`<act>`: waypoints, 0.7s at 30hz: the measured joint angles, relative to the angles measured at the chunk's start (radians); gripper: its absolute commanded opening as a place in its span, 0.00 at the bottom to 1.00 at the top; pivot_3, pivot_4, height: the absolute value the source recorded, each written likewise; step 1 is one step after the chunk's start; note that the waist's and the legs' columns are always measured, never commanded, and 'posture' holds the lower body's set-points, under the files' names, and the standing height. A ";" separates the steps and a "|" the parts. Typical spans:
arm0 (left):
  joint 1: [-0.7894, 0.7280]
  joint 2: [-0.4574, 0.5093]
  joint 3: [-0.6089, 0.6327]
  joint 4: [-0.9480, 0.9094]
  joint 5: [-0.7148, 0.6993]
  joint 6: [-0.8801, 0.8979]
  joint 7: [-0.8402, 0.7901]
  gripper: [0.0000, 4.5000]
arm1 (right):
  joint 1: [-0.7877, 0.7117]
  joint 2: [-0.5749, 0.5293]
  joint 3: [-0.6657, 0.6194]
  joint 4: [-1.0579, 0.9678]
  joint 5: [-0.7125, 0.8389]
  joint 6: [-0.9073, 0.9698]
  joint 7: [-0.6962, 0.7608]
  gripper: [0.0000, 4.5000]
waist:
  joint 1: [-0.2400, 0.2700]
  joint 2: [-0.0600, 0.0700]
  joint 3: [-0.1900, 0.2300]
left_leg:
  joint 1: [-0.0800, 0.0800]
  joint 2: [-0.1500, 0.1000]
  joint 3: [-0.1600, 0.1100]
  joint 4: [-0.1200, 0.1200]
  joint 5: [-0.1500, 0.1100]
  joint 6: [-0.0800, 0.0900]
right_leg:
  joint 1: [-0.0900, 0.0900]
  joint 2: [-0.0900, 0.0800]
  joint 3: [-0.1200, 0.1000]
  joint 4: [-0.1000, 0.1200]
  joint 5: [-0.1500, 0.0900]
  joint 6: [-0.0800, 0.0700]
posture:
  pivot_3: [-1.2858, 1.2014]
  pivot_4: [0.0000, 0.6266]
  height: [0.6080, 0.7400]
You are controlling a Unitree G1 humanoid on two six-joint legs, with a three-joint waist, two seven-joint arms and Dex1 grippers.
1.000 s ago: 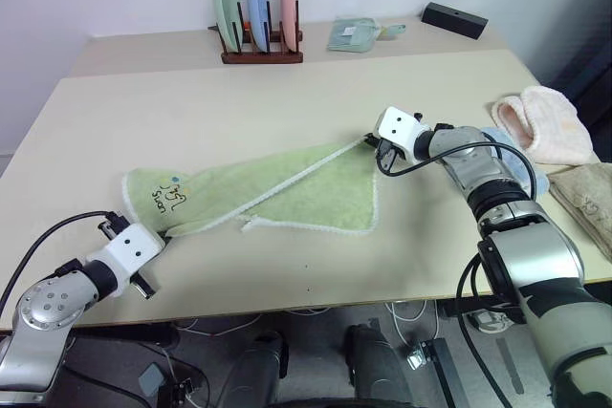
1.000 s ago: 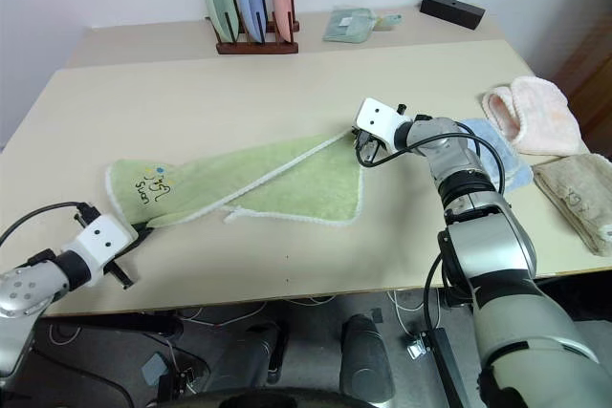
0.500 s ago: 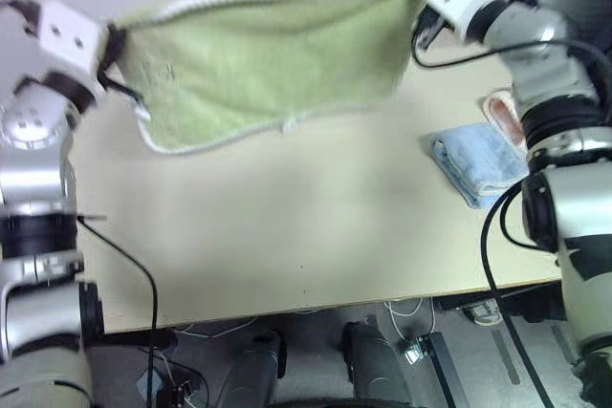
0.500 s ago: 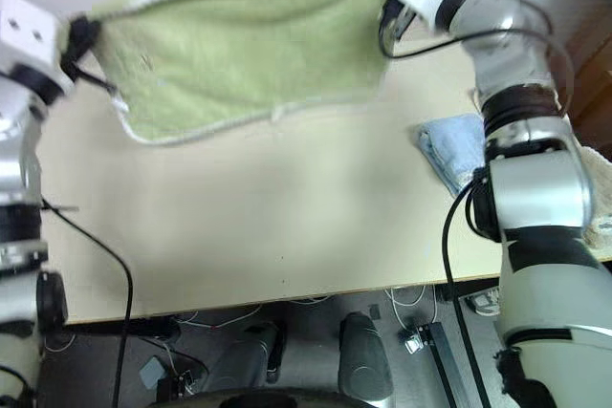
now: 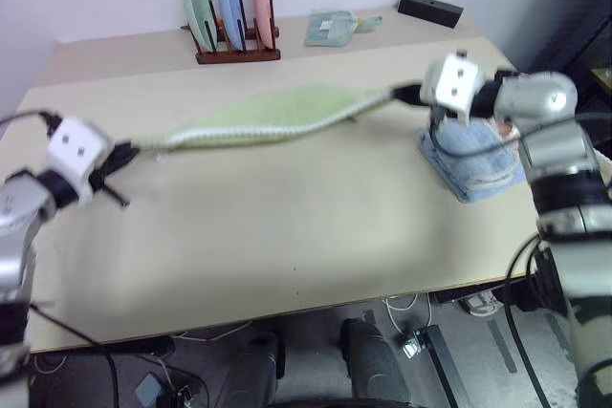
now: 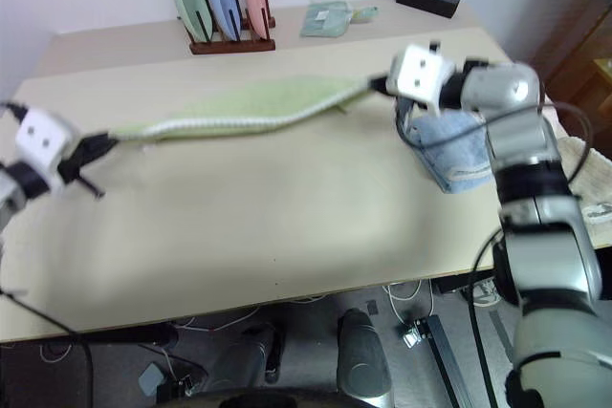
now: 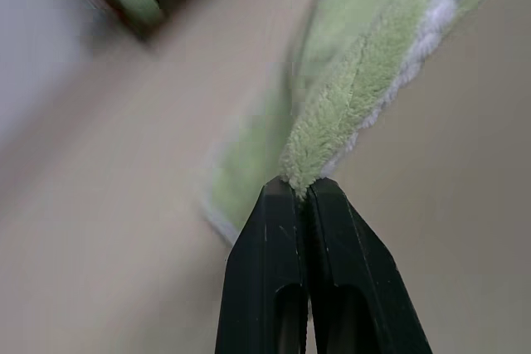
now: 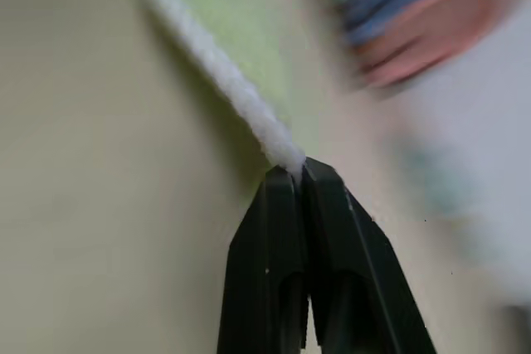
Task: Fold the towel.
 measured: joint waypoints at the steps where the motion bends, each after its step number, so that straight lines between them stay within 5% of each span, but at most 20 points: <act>1: 0.058 0.000 0.025 -0.049 -0.014 0.025 -0.015 0.00 | 0.058 -0.022 -0.002 -0.083 0.029 0.061 0.024 0.01 | 0.008 0.000 0.000 | 0.001 0.002 0.001 0.001 0.000 0.000 | 0.000 0.001 0.000 0.000 0.001 -0.001 | 0.52 0.24 0.97; 10: 0.375 0.004 0.239 -0.285 -0.159 0.232 -0.146 0.00 | 0.365 -0.272 -0.123 -0.563 0.288 0.451 0.206 0.01 | 0.056 -0.001 -0.001 | 0.005 0.005 0.007 0.008 -0.003 0.003 | 0.010 0.001 -0.001 -0.003 -0.001 -0.005 | 0.52 0.24 0.97; 21: 0.200 0.002 0.125 -0.145 -0.124 0.194 -0.109 0.00 | 0.126 -0.056 0.011 -0.245 0.081 0.276 0.070 0.01 | 0.062 -0.002 0.000 | 0.004 0.010 0.019 0.014 -0.003 0.004 | 0.011 0.002 -0.001 -0.002 0.002 -0.003 | 0.52 0.24 0.97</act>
